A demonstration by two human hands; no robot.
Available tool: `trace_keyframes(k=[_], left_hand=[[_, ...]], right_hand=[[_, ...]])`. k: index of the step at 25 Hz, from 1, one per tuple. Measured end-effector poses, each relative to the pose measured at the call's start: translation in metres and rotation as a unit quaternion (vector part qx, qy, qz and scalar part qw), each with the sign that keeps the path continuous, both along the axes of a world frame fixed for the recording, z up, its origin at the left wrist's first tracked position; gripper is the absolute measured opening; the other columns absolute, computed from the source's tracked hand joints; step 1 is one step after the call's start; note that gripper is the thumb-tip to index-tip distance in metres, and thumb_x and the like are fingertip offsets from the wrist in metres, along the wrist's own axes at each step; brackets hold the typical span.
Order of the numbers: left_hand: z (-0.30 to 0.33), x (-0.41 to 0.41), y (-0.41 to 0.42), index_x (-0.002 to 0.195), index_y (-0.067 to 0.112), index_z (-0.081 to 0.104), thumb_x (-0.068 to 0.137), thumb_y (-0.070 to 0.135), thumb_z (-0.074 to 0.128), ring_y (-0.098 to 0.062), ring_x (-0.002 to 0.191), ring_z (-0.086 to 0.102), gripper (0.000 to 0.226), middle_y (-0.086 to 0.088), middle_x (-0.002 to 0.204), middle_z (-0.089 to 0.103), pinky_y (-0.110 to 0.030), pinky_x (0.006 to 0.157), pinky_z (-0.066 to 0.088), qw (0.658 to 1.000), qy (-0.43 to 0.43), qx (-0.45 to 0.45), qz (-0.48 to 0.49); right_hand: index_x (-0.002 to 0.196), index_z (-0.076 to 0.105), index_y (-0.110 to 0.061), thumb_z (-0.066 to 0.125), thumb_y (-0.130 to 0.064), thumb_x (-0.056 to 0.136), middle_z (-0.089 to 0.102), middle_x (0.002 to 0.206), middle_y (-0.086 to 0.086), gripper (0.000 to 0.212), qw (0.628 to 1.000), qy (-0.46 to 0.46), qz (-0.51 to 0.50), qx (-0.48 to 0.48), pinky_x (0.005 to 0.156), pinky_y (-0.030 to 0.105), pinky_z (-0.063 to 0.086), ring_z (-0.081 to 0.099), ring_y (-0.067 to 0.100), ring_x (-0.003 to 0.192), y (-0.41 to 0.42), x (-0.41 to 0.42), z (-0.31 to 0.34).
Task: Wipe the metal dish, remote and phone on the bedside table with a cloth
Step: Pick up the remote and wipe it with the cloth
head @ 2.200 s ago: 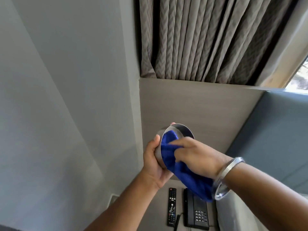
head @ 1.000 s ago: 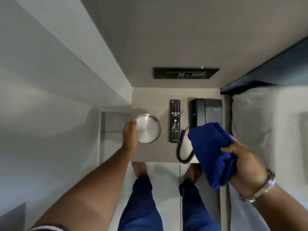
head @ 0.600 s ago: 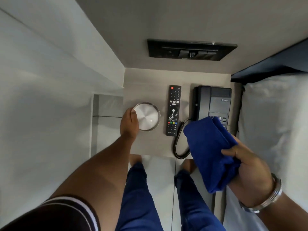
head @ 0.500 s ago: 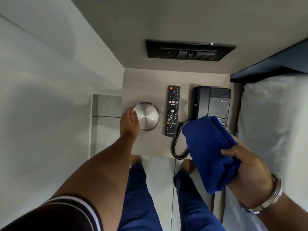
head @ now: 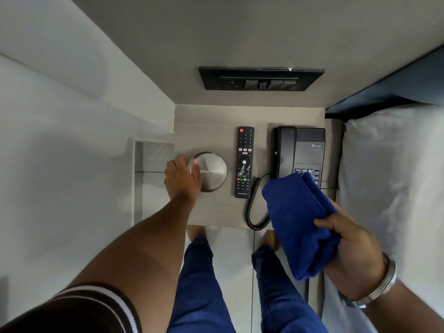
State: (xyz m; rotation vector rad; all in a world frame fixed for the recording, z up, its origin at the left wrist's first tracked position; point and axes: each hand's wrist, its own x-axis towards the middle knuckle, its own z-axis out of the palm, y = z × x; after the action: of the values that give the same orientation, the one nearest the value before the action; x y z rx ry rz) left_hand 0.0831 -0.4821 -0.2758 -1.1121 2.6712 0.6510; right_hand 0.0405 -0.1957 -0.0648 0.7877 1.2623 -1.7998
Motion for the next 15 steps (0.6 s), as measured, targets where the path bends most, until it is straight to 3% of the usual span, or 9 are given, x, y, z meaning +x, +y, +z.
trace_keyframes(k=[3,5,7,10,12,15], left_hand=[[0.021,-0.053,0.033,0.124,0.014,0.054,0.091,0.037,0.056,-0.028,0.103,0.057,0.040,-0.012,0.114,0.062,-0.043,0.085,0.048,0.983,0.060,-0.055,-0.162],[0.026,-0.098,0.062,0.120,0.012,0.055,0.087,0.042,0.062,-0.029,0.101,0.058,0.045,-0.012,0.112,0.063,-0.043,0.082,0.048,0.974,0.013,-0.060,-0.219],[0.023,-0.132,0.087,0.119,0.010,0.053,0.081,0.047,0.070,-0.031,0.104,0.058,0.056,-0.013,0.114,0.062,-0.042,0.081,0.049,0.979,-0.074,-0.051,-0.185],[0.001,-0.152,0.104,0.123,0.009,0.051,0.075,0.035,0.080,-0.033,0.113,0.059,0.063,-0.014,0.123,0.062,-0.041,0.089,0.051,0.986,-0.152,0.047,-0.049],[-0.011,-0.151,0.106,0.119,0.008,0.058,0.074,0.027,0.081,-0.030,0.111,0.064,0.055,-0.013,0.121,0.067,-0.036,0.091,0.052,0.979,-0.172,0.112,0.016],[0.000,-0.145,0.111,0.104,0.007,0.069,0.080,0.021,0.073,-0.029,0.099,0.069,0.028,-0.013,0.107,0.073,-0.035,0.086,0.056,0.975,-0.134,0.179,0.018]], right_hand=[[0.110,0.070,-0.019,0.044,-0.006,0.067,0.066,0.114,0.028,0.052,1.000,-0.003,-0.016,-0.007,0.078,0.052,0.054,0.064,0.043,0.097,0.006,0.004,0.002],[0.110,0.071,-0.020,0.045,-0.007,0.067,0.066,0.113,0.028,0.051,1.000,-0.004,-0.023,-0.015,0.072,0.048,0.058,0.066,0.042,0.095,0.012,0.006,0.003],[0.119,0.065,-0.018,0.048,-0.007,0.066,0.062,0.116,0.034,0.057,0.999,-0.001,-0.022,-0.025,0.077,0.058,0.055,0.061,0.051,0.100,0.020,0.009,0.003],[0.129,0.056,-0.015,0.045,-0.006,0.067,0.053,0.124,0.041,0.063,1.000,0.001,-0.018,-0.024,0.094,0.076,0.034,0.047,0.062,0.112,0.037,0.013,0.004],[0.131,0.054,-0.013,0.041,-0.004,0.070,0.052,0.126,0.039,0.063,1.000,0.006,-0.026,-0.007,0.100,0.075,0.029,0.045,0.061,0.116,0.046,0.014,0.006],[0.129,0.055,-0.011,0.035,0.000,0.075,0.058,0.126,0.032,0.059,0.998,0.005,-0.054,0.023,0.103,0.067,0.033,0.050,0.052,0.118,0.059,0.017,0.024]])
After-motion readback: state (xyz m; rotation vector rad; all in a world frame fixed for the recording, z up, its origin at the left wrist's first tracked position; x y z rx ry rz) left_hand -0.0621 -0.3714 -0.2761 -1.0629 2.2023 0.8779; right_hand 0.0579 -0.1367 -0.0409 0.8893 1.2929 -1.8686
